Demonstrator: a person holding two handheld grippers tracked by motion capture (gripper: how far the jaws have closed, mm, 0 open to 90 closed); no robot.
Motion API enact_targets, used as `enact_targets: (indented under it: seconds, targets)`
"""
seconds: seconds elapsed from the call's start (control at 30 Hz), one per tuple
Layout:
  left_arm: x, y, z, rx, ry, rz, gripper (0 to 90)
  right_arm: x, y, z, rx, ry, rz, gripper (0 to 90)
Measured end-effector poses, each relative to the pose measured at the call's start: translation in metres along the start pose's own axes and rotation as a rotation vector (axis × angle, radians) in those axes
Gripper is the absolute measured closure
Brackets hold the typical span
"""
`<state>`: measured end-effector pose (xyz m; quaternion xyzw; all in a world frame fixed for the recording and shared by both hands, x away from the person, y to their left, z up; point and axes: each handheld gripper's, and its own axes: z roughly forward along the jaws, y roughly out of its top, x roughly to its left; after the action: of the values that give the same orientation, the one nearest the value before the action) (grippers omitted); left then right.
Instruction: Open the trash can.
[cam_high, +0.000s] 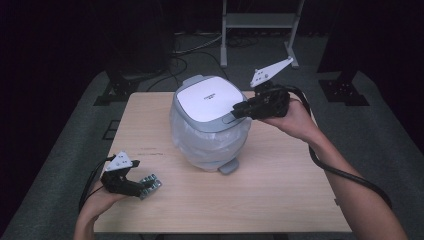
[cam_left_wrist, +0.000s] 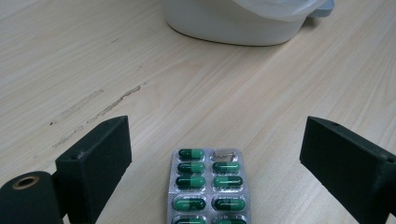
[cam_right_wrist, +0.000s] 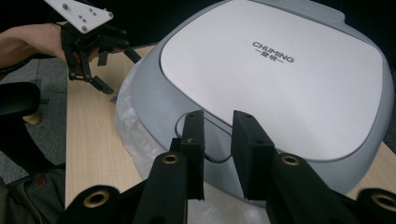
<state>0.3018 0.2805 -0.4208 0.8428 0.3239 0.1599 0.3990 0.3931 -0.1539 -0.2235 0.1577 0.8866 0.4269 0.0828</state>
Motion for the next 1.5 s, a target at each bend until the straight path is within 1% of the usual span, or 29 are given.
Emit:
enact_targets:
  seconds: [0.1, 0.33, 0.5, 0.57, 0.7, 0.73, 0.93, 1.0, 1.03, 1.07, 1.17, 1.37, 1.5]
  targets:
    - [0.000, -0.001, 0.000, 0.002, 0.000, -0.002, 8.1, 0.001, 0.003, 0.004, 0.008, 0.005, -0.008, 79.9]
    - [0.001, -0.001, -0.001, -0.006, 0.000, -0.005, 8.1, 0.003, 0.004, 0.016, 0.033, 0.017, -0.029, 83.4]
    - [0.001, -0.001, -0.002, -0.004, -0.001, -0.007, 8.1, 0.003, 0.004, 0.020, 0.013, 0.025, -0.025, 84.2]
    - [0.001, -0.001, -0.002, -0.006, -0.001, -0.007, 8.1, 0.003, 0.003, 0.021, 0.003, 0.013, -0.037, 85.7]
    - [0.001, 0.000, -0.004, -0.004, 0.000, -0.005, 8.1, 0.005, 0.001, 0.021, -0.008, 0.003, -0.029, 88.6]
    - [0.001, 0.000, -0.004, -0.004, 0.000, -0.007, 8.1, 0.005, 0.001, 0.021, -0.013, 0.002, -0.035, 89.3]
    - [0.000, 0.000, -0.001, 0.002, -0.009, -0.004, 8.1, 0.007, -0.003, 0.021, -0.029, -0.005, -0.034, 89.7]
    - [0.000, 0.000, -0.001, 0.001, -0.010, -0.002, 8.1, 0.007, -0.004, 0.021, -0.036, -0.006, -0.032, 87.8]
    - [0.000, 0.000, -0.002, 0.000, -0.010, -0.004, 8.1, 0.007, -0.003, 0.021, -0.041, -0.006, -0.030, 83.6]
    - [0.000, 0.000, -0.002, -0.001, -0.008, -0.005, 8.1, 0.007, -0.003, 0.020, -0.032, -0.010, -0.031, 81.3]
    - [0.000, -0.001, -0.002, 0.000, -0.009, -0.003, 8.1, 0.009, -0.006, 0.017, -0.042, -0.004, -0.025, 76.8]
    - [0.001, -0.003, -0.001, 0.009, -0.007, -0.006, 8.1, 0.010, -0.018, 0.003, -0.079, -0.002, 0.004, 72.9]
    - [0.001, -0.004, 0.001, 0.013, -0.003, -0.006, 8.1, 0.012, -0.029, -0.008, -0.083, -0.014, 0.009, 71.9]
